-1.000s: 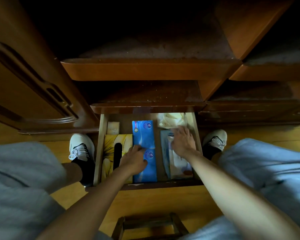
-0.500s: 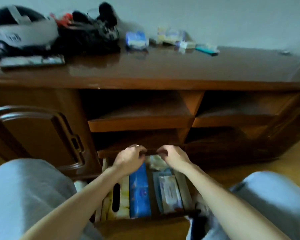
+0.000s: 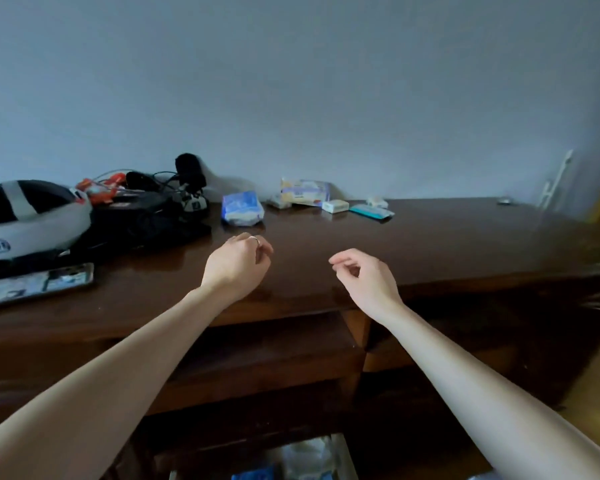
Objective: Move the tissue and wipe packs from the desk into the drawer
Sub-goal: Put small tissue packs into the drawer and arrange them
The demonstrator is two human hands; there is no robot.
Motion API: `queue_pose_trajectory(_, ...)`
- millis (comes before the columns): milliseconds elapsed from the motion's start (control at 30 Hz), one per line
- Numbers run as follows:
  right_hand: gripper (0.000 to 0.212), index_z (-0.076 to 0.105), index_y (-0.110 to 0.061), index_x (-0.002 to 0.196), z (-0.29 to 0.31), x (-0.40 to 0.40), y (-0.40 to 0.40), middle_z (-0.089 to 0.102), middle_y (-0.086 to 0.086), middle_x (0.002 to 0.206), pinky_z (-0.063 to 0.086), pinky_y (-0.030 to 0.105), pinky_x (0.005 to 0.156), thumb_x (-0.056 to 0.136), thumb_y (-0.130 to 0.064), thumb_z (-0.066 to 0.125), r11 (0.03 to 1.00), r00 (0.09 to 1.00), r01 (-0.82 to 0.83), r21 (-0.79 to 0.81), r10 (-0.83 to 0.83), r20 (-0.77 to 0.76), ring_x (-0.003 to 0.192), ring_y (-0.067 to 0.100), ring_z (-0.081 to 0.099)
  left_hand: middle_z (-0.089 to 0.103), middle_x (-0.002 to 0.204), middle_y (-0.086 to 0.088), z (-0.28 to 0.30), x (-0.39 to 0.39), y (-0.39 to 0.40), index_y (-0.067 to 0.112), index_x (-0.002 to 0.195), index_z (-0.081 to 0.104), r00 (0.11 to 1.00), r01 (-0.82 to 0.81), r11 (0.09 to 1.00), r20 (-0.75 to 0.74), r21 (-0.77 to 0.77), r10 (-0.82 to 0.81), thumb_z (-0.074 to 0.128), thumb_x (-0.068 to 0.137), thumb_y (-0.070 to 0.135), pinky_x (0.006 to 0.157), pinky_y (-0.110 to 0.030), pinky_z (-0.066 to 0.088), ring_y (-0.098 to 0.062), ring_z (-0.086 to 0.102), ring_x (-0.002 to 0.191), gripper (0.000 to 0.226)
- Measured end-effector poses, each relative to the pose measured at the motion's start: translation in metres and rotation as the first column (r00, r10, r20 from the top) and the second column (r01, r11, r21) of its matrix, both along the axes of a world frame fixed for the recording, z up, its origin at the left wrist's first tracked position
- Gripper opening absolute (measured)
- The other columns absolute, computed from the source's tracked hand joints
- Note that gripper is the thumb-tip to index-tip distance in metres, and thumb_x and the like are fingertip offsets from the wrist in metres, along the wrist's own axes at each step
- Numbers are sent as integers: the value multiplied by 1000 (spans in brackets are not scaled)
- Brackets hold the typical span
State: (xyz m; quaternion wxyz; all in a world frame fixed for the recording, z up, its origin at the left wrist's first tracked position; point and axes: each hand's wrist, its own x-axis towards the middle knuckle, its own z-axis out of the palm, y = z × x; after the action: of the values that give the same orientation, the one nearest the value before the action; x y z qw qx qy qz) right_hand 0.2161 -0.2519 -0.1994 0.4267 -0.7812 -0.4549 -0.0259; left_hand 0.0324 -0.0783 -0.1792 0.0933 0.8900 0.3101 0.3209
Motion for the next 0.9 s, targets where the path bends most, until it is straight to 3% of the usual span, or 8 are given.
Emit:
queue_pose_trajectory(133, 27, 67, -38, 120, 14, 46, 54, 68, -18, 116, 55, 33, 89, 96, -28, 62, 979, 999, 19, -202, -12, 36, 111, 6, 61, 64, 106, 6, 2, 36, 42, 33, 103, 71, 996, -31, 998, -86, -54, 27, 56, 88, 26, 81, -32, 48, -20, 59, 109, 22)
queue_pose_trajectory(267, 37, 59, -36, 132, 22, 94, 114, 62, -10, 131, 54, 38, 91, 96, -35, 63, 946, 996, 68, -318, -46, 75, 123, 13, 56, 65, 115, 2, 14, 83, 79, 31, 109, 72, 996, -27, 999, -82, 39, 30, 55, 90, 26, 85, -36, 49, -22, 56, 114, 26)
queue_pose_trajectory(400, 55, 47, -29, 145, 27, 146, 174, 52, 1, 143, 50, 42, 90, 95, -42, 64, 885, 984, 174, -431, -136, 116, 132, 25, 50, 62, 124, 0, 31, 141, 125, 28, 116, 71, 990, -23, 991, -138, 130, 41, 55, 88, 25, 102, -39, 38, -25, 46, 124, 32)
queue_pose_trajectory(500, 63, 39, -24, 150, 26, 181, 216, 43, 8, 151, 47, 47, 97, 95, -43, 62, 859, 974, 220, -463, -171, 147, 139, 31, 41, 56, 132, -5, 36, 191, 163, 24, 128, 64, 978, -52, 998, -203, 30, 57, 55, 88, 26, 107, -40, 38, -27, 44, 128, 42)
queue_pose_trajectory(600, 67, 33, -28, 153, 25, 213, 253, 34, 11, 155, 44, 48, 102, 94, -46, 59, 850, 959, 256, -460, -164, 231, 141, 37, 34, 46, 141, -12, 29, 244, 200, 22, 144, 44, 977, -71, 989, -207, -127, 44, 56, 88, 32, 108, -46, 39, -34, 41, 132, 59)
queue_pose_trajectory(700, 73, 24, -35, 157, 22, 243, 285, 19, 14, 164, 39, 53, 108, 94, -55, 56, 827, 956, 262, -497, -154, 248, 147, 42, 23, 34, 148, -14, 15, 293, 233, 35, 152, 25, 970, -112, 963, -238, -244, 53, 57, 85, 45, 110, -56, 35, -40, 34, 136, 74)
queue_pose_trajectory(800, 67, 27, -38, 155, 8, 270, 309, 30, 15, 159, 36, 53, 110, 96, -62, 46, 792, 958, 257, -554, -133, 255, 144, 42, 30, 32, 151, -16, -15, 327, 262, 44, 152, 23, 956, -147, 955, -284, -259, 71, 55, 86, 59, 111, -60, 27, -39, 26, 140, 75)
queue_pose_trajectory(900, 54, 37, -32, 150, -5, 284, 323, 44, 13, 151, 36, 50, 109, 102, -55, 32, 788, 938, 290, -544, -123, 323, 137, 39, 37, 43, 147, -15, -34, 338, 282, 36, 149, 37, 956, -146, 984, -269, -104, 114, 49, 93, 57, 108, -50, 34, -36, 35, 136, 61)
